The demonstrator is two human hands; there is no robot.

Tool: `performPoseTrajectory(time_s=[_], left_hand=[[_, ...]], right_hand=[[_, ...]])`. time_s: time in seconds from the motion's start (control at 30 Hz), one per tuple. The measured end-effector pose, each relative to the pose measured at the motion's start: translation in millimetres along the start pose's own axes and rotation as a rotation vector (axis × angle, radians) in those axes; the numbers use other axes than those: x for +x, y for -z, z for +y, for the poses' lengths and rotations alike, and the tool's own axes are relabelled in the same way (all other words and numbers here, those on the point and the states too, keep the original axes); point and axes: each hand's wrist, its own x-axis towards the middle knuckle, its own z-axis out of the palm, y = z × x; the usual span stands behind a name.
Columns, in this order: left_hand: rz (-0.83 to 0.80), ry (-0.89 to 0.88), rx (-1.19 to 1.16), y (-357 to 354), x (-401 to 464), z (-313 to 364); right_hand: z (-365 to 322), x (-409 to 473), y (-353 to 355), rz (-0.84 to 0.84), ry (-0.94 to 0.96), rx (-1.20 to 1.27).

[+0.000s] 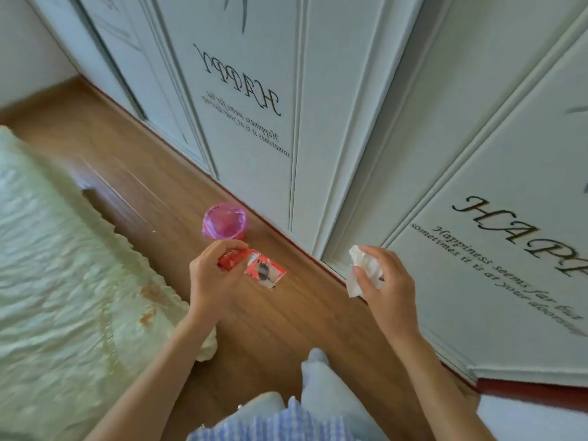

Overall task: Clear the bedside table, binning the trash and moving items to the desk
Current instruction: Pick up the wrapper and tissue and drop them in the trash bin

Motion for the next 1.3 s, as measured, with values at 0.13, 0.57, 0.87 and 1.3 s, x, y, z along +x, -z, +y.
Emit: performPoseTrajectory(time_s=[0.13,0.57,0.87,1.3], left_hand=[[0.108,0.067,0.092,-15,38,-8],[0.296,0.306,0.166,6,174,-122],[0.335,0.512,0.128,23,295,-246],[0.317,0.759,0.085,-93,386,-487]], right_hand=[[8,76,-14,-0.131,0.079,0.028],[-22,241,-195,-0.481,0.16,0.039],[-45,336,-355,-0.579,0.068,-0.027],[69,422,-553,-0.706,-0.023,-0.117]])
